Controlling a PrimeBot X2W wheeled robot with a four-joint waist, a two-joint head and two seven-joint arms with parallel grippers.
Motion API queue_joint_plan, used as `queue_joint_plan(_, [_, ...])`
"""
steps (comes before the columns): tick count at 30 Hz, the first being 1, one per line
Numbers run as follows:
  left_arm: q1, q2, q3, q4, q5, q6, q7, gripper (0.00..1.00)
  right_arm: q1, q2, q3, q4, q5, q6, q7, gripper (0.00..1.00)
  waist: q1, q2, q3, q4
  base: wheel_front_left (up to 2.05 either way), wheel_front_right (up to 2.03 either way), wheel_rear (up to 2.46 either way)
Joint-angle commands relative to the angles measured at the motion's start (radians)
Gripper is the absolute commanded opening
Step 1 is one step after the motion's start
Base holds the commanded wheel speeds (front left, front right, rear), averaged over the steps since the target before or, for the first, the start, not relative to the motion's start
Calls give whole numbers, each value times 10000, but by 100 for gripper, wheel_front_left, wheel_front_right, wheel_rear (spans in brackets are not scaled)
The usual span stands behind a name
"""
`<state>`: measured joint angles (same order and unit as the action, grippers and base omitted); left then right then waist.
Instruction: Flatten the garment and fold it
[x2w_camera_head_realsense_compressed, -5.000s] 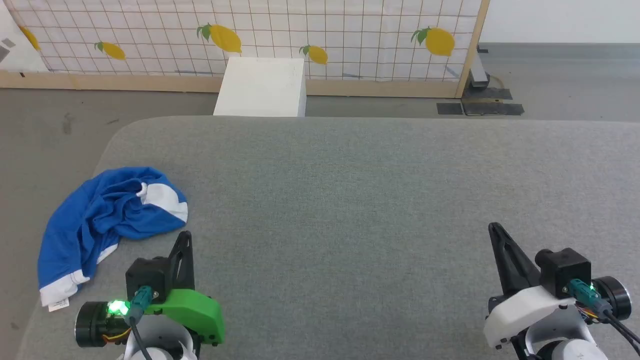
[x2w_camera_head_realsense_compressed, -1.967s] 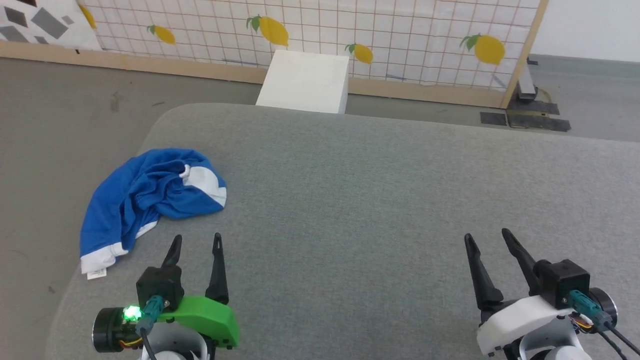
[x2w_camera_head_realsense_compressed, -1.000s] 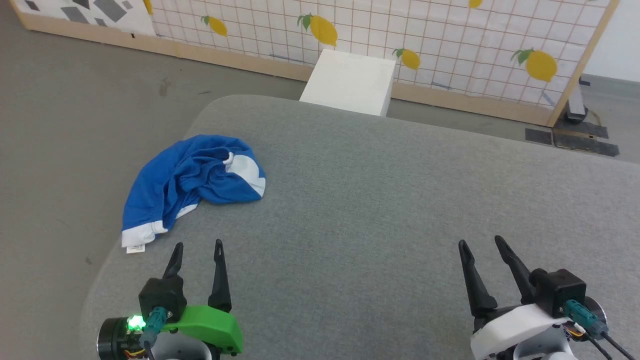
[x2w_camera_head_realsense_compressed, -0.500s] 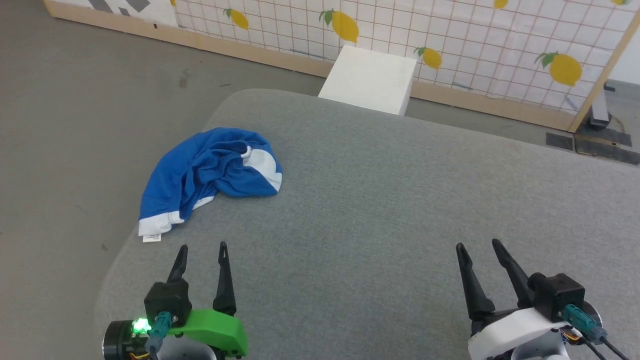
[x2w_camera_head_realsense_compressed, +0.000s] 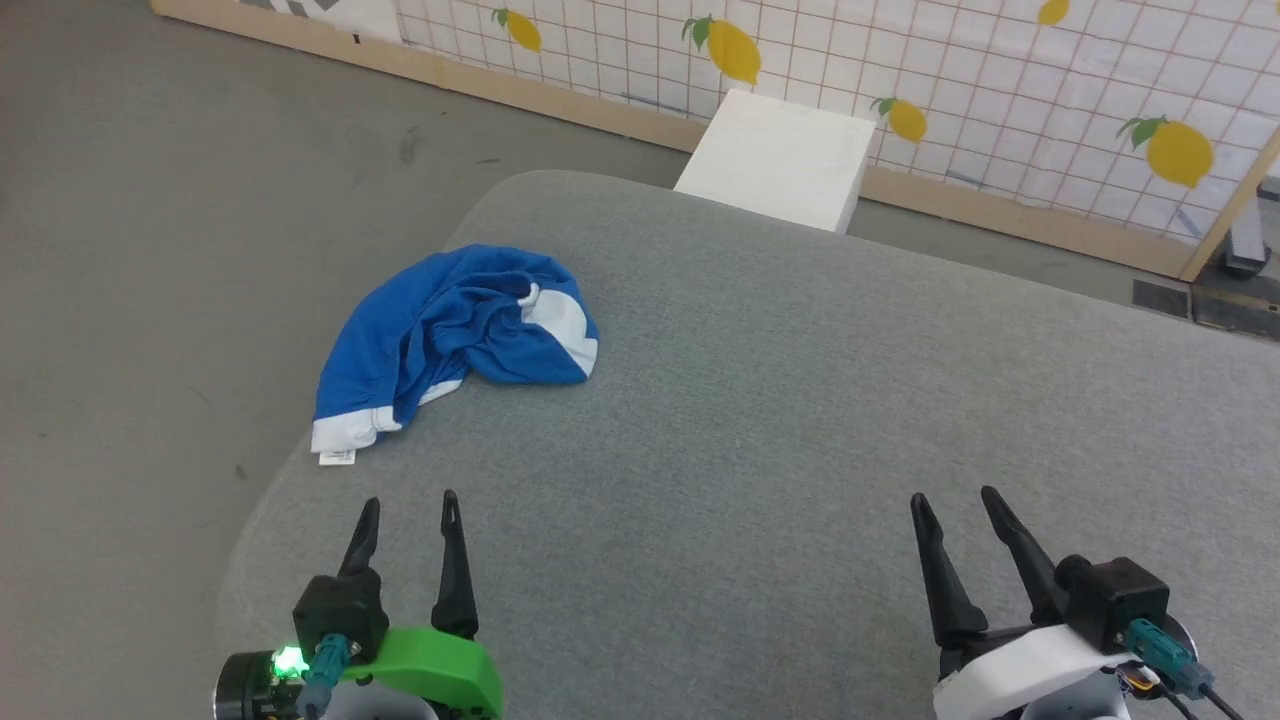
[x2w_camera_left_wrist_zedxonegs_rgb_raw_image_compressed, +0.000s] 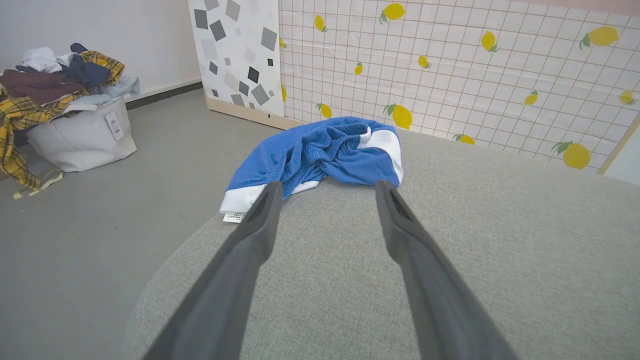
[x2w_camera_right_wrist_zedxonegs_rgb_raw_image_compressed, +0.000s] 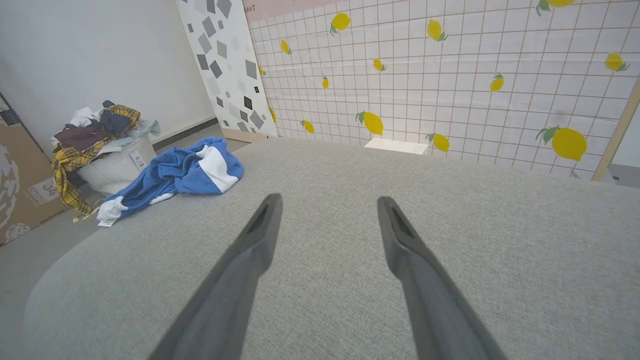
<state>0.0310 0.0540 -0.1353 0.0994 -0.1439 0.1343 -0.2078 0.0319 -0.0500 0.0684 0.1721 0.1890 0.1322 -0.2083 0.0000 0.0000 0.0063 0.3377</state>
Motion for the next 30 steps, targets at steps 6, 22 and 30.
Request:
queue_joint_plan(6, [120, -33, -113, 93, -107, 162, -214, 100, 82, -2, 53, 114, 118, -13, -206, 100, 0, 0, 89, 239, 0, 0, 0])
queue_joint_plan(22, [137, -38, -250, 168, -254, 407, -540, 100, 44, -3, 115, 273, 343, -15, -534, 100, 0, 0, 120, 742, 0, 0, 0])
queue_joint_plan(30, [160, -38, -275, 157, -272, 428, -540, 100, 18, -3, 132, 269, 310, -15, -534, 100, 0, 0, 143, 698, 0, 0, 0])
